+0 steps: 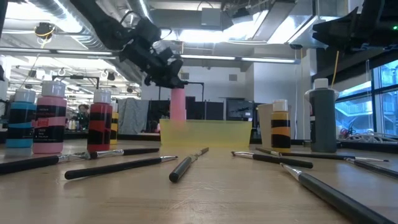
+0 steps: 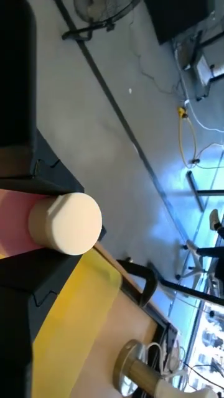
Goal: Pick & Place Paint Supplies
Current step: Put the large pink paint bottle into the yellow bin
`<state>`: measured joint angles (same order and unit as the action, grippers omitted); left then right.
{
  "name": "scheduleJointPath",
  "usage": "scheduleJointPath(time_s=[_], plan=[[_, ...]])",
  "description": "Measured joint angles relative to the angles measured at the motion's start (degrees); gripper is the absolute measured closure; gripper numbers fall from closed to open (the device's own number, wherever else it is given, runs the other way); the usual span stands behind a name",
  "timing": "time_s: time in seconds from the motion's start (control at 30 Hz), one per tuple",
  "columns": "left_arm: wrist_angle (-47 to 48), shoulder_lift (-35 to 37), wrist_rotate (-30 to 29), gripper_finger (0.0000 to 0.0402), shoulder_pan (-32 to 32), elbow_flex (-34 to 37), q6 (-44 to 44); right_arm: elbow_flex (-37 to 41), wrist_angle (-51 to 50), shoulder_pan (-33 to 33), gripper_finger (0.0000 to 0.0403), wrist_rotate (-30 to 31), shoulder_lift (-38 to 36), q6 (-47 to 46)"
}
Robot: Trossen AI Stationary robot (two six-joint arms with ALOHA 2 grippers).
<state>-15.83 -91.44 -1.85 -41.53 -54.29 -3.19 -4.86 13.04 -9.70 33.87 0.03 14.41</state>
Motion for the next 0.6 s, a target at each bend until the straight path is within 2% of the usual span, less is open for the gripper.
scheduleJointPath(time_s=[0.17, 0.4, 0.6], plan=[[-4.82, 0.00, 0.07, 0.0286, -0.64, 3.54, -0.58, 0.01, 0.00, 0.00, 0.0174, 0.02, 0.00, 0.00], [-6.59, 0.00, 1.84, 0.0286, 1.08, 3.57, -0.16, 0.00, 0.05, 0.01, 0.0174, 0.02, 0.00, 0.02], [-5.59, -0.60, 0.54, 0.0286, 1.62, 3.57, 0.87, 0.01, 0.69, 0.01, 0.0174, 0.02, 0.00, 0.19]])
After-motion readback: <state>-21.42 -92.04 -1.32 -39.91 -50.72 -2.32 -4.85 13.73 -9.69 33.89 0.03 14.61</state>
